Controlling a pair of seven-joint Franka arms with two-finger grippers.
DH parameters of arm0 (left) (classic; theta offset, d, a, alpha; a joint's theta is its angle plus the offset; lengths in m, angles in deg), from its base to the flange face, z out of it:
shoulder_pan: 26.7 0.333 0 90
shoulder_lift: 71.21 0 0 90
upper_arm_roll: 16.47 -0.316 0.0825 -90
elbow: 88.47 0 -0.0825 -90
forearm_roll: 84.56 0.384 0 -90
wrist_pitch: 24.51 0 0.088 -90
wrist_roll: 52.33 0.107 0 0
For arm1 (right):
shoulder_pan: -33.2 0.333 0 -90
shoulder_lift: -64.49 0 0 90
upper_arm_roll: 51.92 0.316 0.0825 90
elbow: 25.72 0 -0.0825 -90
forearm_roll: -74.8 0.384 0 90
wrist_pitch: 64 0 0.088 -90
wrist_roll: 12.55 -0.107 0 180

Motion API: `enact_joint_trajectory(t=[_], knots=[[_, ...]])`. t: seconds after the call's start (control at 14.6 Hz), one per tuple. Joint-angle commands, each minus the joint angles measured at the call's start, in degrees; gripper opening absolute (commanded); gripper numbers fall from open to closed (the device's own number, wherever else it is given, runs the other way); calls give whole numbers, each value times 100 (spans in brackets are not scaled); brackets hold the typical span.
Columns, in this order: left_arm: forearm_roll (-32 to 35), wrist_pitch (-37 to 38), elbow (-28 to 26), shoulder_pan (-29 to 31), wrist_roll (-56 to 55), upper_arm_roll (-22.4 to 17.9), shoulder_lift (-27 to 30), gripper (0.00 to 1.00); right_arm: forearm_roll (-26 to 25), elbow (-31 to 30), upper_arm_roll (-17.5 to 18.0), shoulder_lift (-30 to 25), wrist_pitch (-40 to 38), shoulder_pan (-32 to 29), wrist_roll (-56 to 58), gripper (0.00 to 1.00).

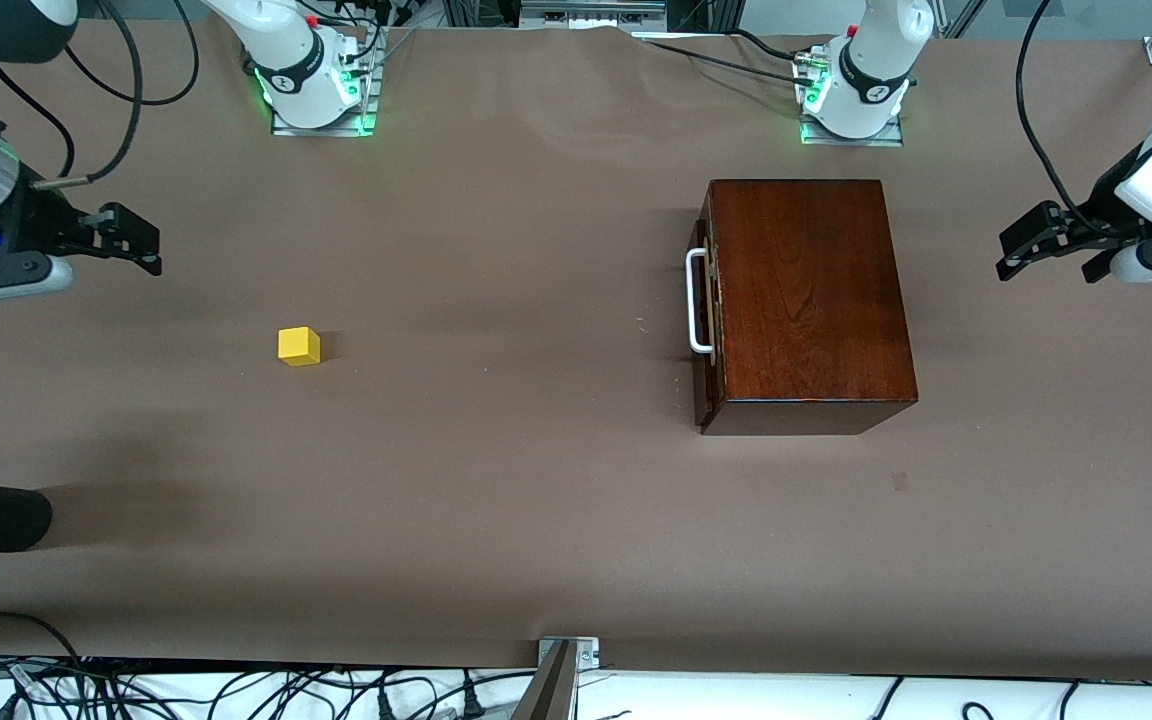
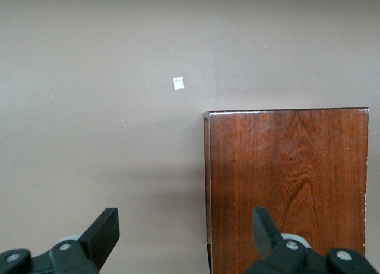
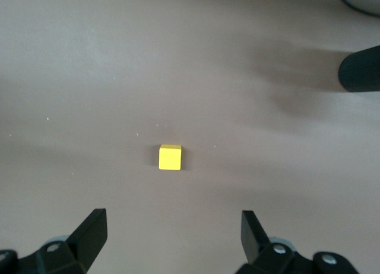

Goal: Open drawer, take yellow block, close drawer

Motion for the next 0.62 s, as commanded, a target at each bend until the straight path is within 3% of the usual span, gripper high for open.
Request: enact_joint_trajectory(t=[0.0, 0.55], knots=[[-82, -85, 54, -108, 18, -73, -105, 100, 85, 159, -60, 18, -107, 44, 123, 100], [-82, 521, 248, -161, 18, -64, -123, 100, 85, 299, -43, -60, -211, 61, 141, 100]])
